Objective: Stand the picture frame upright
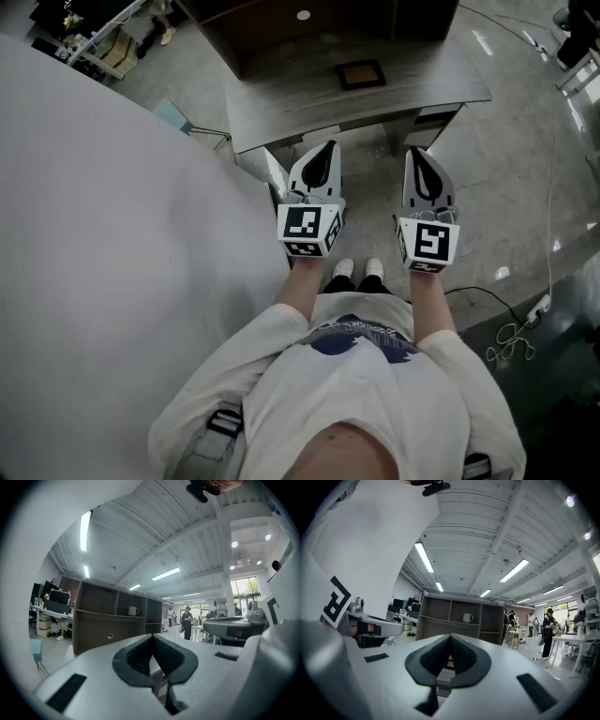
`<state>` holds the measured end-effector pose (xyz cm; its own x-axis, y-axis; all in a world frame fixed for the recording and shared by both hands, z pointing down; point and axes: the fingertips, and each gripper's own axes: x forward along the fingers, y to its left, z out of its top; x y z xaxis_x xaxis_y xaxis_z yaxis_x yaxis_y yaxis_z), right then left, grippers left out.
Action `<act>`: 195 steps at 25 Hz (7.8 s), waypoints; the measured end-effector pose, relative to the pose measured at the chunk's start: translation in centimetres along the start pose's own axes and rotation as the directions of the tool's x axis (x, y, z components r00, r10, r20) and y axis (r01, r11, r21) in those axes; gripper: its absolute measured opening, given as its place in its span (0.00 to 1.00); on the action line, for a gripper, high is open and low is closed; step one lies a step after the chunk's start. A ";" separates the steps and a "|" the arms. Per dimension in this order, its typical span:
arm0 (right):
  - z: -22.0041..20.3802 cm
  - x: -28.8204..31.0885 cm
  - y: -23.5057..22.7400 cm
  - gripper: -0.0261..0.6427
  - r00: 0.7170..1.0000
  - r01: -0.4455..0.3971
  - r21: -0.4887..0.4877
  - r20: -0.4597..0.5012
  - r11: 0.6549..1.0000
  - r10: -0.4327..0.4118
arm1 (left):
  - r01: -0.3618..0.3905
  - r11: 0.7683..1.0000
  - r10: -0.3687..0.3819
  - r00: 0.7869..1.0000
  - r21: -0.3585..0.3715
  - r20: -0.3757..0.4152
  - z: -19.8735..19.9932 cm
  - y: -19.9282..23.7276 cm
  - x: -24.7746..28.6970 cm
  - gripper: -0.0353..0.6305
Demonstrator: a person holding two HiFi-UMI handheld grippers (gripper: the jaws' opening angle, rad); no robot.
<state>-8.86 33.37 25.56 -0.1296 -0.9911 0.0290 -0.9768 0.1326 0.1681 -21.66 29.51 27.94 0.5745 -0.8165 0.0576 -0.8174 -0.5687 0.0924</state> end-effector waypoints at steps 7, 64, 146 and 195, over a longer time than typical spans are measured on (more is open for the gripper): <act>-0.2 0.1 -0.6 0.03 1.000 0.003 -0.001 -0.009 1.000 -0.003 | 0.000 1.000 0.000 1.000 0.005 -0.003 0.0 -0.3 0.4 0.06; -1.7 18.2 -6.9 0.28 1.000 0.017 0.170 0.005 0.985 -0.018 | 0.039 0.998 -0.041 0.999 -0.057 -0.026 1.5 11.3 16.8 0.28; -34.6 45.4 -11.2 0.28 0.779 -0.143 0.308 -0.552 0.941 0.299 | -0.255 0.901 0.003 0.812 -0.351 -0.584 -29.1 18.8 40.9 0.28; -32.9 45.6 -12.7 0.13 0.809 0.007 0.324 -0.558 0.946 0.185 | -0.240 0.937 0.049 0.811 -0.254 -0.583 -26.1 18.5 43.7 0.17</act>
<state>3.20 -13.34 57.13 -0.1907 -0.7739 0.6039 -0.9802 0.1163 -0.1605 -10.54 -14.01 58.10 0.4503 -0.6317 0.6310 -0.8928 -0.3112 0.3256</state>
